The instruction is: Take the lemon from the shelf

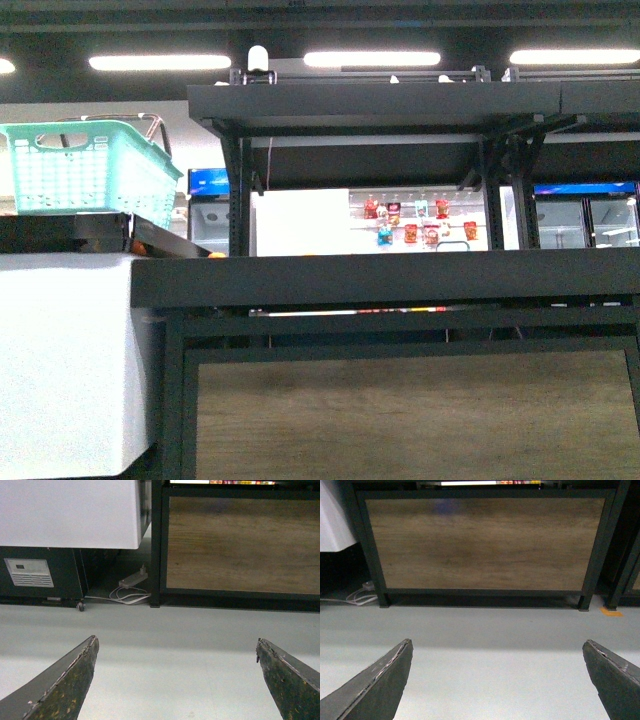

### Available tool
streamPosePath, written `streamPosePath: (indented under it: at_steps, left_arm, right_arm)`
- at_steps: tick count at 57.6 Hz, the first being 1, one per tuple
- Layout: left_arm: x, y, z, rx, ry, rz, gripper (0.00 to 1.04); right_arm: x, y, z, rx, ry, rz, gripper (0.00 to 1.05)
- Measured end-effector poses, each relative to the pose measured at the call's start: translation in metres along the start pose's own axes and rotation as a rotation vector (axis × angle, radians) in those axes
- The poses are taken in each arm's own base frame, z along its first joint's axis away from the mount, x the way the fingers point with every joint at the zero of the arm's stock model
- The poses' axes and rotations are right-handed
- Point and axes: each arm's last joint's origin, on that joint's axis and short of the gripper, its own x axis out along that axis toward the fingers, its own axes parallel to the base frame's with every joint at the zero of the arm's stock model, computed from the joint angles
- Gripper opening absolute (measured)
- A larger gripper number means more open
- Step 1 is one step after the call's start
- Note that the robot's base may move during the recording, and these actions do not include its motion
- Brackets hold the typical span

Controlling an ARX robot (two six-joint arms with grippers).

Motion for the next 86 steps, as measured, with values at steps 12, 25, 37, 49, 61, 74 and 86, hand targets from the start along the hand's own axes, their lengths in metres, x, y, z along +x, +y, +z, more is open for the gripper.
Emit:
streamPosePath:
  at_steps: [12,25,37,49,61,74,86]
  left_arm:
    - [0.0000,0.0000,0.0000,0.000,0.000,0.000,0.97]
    - [0.0000,0.0000,0.0000,0.000,0.000,0.000,0.97]
    - [0.0000,0.0000,0.0000,0.000,0.000,0.000,0.97]
    - [0.0000,0.0000,0.0000,0.000,0.000,0.000,0.97]
    - [0.0000,0.0000,0.0000,0.000,0.000,0.000,0.97]
    - [0.0000,0.0000,0.0000,0.000,0.000,0.000,0.97]
    - [0.0000,0.0000,0.0000,0.000,0.000,-0.001,0.97]
  right_arm:
    - [0.0000,0.0000,0.0000,0.000,0.000,0.000,1.02]
    - [0.0000,0.0000,0.0000,0.000,0.000,0.000,1.02]
    - [0.0000,0.0000,0.0000,0.000,0.000,0.001,1.02]
    - [0.0000,0.0000,0.0000,0.000,0.000,-0.002,1.02]
    - [0.0000,-0.0001,0.0000,0.000,0.000,-0.002,1.02]
    - [0.0000,-0.0001,0.0000,0.000,0.000,-0.002,1.02]
    - [0.0000,-0.0001,0.0000,0.000,0.000,-0.002,1.02]
